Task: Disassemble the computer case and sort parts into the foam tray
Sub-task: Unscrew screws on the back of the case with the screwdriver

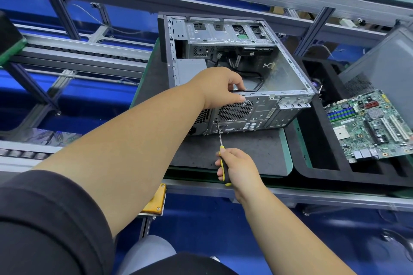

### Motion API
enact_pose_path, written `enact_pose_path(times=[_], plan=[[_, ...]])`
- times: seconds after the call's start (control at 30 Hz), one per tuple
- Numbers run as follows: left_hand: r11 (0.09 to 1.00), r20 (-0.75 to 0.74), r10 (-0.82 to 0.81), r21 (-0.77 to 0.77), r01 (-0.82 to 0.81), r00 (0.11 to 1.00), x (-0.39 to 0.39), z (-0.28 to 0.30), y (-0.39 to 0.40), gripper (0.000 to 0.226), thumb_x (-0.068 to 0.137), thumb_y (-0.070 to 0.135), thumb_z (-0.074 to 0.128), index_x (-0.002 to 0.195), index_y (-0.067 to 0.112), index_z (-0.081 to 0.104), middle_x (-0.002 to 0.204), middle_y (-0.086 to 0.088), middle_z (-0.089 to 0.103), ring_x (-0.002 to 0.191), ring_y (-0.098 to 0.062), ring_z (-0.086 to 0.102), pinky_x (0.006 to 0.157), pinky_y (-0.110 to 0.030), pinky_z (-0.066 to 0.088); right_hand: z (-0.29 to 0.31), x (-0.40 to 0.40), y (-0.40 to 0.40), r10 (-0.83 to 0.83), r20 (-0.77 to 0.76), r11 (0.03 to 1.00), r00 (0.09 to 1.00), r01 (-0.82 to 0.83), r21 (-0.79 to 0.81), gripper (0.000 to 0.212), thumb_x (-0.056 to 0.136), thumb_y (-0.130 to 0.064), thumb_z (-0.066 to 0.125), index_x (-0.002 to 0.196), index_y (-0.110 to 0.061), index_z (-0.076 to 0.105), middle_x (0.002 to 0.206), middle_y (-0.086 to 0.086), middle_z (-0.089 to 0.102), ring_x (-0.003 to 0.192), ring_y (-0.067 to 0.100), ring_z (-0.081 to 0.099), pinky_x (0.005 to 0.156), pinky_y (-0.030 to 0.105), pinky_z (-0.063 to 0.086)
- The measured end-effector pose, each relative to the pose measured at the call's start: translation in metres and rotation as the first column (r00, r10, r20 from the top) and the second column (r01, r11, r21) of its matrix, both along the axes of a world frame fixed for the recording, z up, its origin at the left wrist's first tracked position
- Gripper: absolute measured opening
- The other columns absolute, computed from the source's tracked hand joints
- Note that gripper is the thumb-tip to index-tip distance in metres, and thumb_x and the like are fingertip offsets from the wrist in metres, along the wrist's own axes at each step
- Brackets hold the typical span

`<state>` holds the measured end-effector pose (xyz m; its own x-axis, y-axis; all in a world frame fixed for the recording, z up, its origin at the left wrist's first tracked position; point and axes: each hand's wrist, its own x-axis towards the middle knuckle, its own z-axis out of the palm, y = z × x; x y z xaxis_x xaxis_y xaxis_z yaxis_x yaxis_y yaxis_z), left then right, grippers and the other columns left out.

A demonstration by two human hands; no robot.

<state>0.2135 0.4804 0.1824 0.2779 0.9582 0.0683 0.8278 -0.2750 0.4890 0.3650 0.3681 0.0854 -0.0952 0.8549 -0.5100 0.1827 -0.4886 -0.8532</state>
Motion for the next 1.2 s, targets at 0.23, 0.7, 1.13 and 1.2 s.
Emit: enact_pose_path(times=[0.23, 0.7, 1.13, 1.2], plan=[[1.000, 0.001, 0.011, -0.006, -0.011, 1.000, 0.001, 0.002, -0.003, 0.032, 0.086, 0.048, 0.066, 0.114, 0.033, 0.068, 0.101, 0.007, 0.064, 0.092, -0.014, 0.057, 0.085, -0.032, 0.049, 0.004, -0.002, 0.002, -0.039, -0.097, 0.998, 0.994, 0.034, -0.053, 0.023, 0.102, -0.026, 0.053, 0.096, -0.009, 0.066, 0.069, 0.002, 0.063, 0.048, 0.009, 0.051, 0.048, 0.024, 0.042], [1.000, -0.007, 0.006, -0.005, -0.006, 1.000, 0.001, 0.002, -0.002, 0.030, 0.086, 0.048, 0.066, 0.113, 0.034, 0.068, 0.102, 0.007, 0.064, 0.093, -0.014, 0.058, 0.083, -0.029, 0.048, 0.007, 0.003, 0.012, -0.073, -0.127, 0.977, 0.989, 0.046, -0.209, 0.021, 0.095, -0.030, 0.066, 0.088, -0.010, 0.064, 0.060, -0.001, 0.059, 0.049, 0.010, 0.054, 0.044, 0.022, 0.042], [1.000, 0.003, 0.006, -0.003, -0.006, 1.000, 0.001, 0.001, -0.002, 0.031, 0.086, 0.049, 0.066, 0.113, 0.034, 0.068, 0.102, 0.007, 0.063, 0.093, -0.013, 0.056, 0.082, -0.027, 0.046, 0.005, 0.007, 0.014, -0.127, -0.247, 0.955, 0.961, 0.051, -0.292, 0.036, 0.103, -0.028, 0.048, 0.095, -0.001, 0.070, 0.066, 0.006, 0.065, 0.048, 0.011, 0.055, 0.047, 0.021, 0.047], [1.000, 0.004, 0.007, -0.002, -0.007, 1.000, 0.000, 0.001, -0.002, 0.031, 0.086, 0.049, 0.066, 0.113, 0.034, 0.068, 0.102, 0.007, 0.063, 0.093, -0.014, 0.056, 0.082, -0.027, 0.046, 0.006, 0.006, 0.014, -0.111, -0.211, 0.957, 0.971, 0.047, -0.287, 0.033, 0.103, -0.027, 0.050, 0.092, -0.003, 0.071, 0.065, 0.004, 0.066, 0.049, 0.010, 0.056, 0.049, 0.021, 0.046]])
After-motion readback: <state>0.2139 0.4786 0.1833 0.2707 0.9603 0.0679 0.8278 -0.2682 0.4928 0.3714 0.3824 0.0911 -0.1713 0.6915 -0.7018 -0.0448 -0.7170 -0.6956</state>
